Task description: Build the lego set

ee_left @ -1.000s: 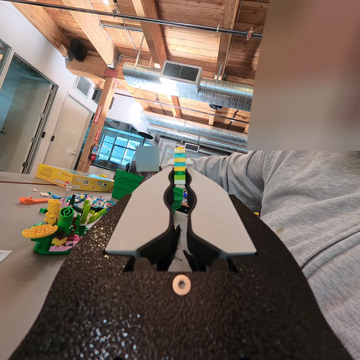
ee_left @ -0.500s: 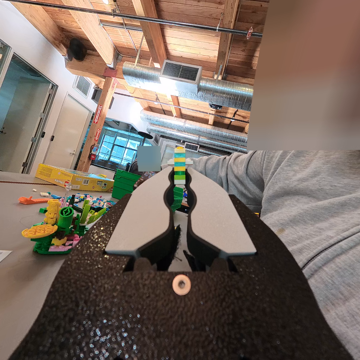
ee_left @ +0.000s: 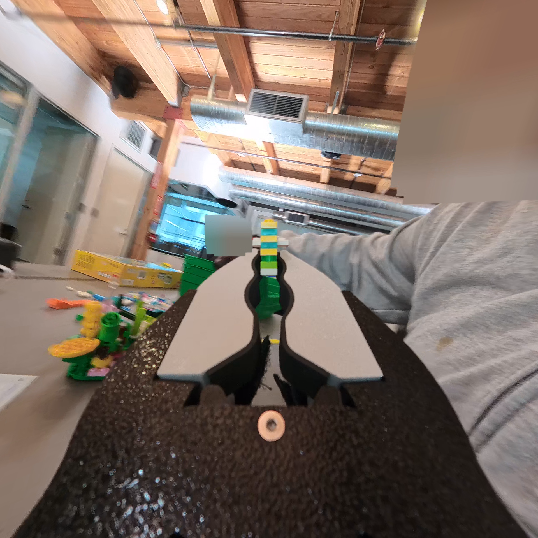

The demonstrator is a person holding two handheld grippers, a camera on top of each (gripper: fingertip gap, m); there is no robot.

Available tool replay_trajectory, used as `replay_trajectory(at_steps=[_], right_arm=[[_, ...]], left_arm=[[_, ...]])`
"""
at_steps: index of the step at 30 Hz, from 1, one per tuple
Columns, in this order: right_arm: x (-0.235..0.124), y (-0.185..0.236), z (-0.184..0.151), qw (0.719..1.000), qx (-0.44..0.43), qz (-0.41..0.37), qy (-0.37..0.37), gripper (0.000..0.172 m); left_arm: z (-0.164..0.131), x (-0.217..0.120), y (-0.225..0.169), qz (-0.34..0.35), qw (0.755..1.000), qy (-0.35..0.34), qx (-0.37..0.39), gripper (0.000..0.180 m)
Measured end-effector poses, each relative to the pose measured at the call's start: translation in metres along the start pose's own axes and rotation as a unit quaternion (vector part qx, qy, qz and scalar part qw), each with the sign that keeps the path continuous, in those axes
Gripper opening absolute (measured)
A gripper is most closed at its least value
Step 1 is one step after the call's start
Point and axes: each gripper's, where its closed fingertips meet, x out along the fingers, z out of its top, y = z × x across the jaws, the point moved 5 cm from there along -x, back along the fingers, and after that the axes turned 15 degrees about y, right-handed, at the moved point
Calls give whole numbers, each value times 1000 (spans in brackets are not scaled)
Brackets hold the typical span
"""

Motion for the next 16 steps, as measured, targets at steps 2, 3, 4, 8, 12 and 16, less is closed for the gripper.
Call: replay_trajectory(at_steps=[2,3,4,8,12,16], right_arm=[[-32,-3,14,997,9,-62,-37,5],[-51,-1,24,995,6,-85,-57,5],[-70,4,35,991,-2,-105,-78,4],[-136,43,92,976,-79,-133,-151,4],[-173,74,146,961,-144,-119,-203,5],[-183,86,189,951,-176,-93,-239,4]], left_arm=[[1,-1,-4,39,998,-7,48,8],[0,0,-5,58,996,-6,70,8],[0,1,-7,74,993,-3,88,8],[-1,2,-9,119,984,6,135,8],[1,-2,-8,160,972,10,173,8],[7,-13,-2,253,942,11,221,8]])
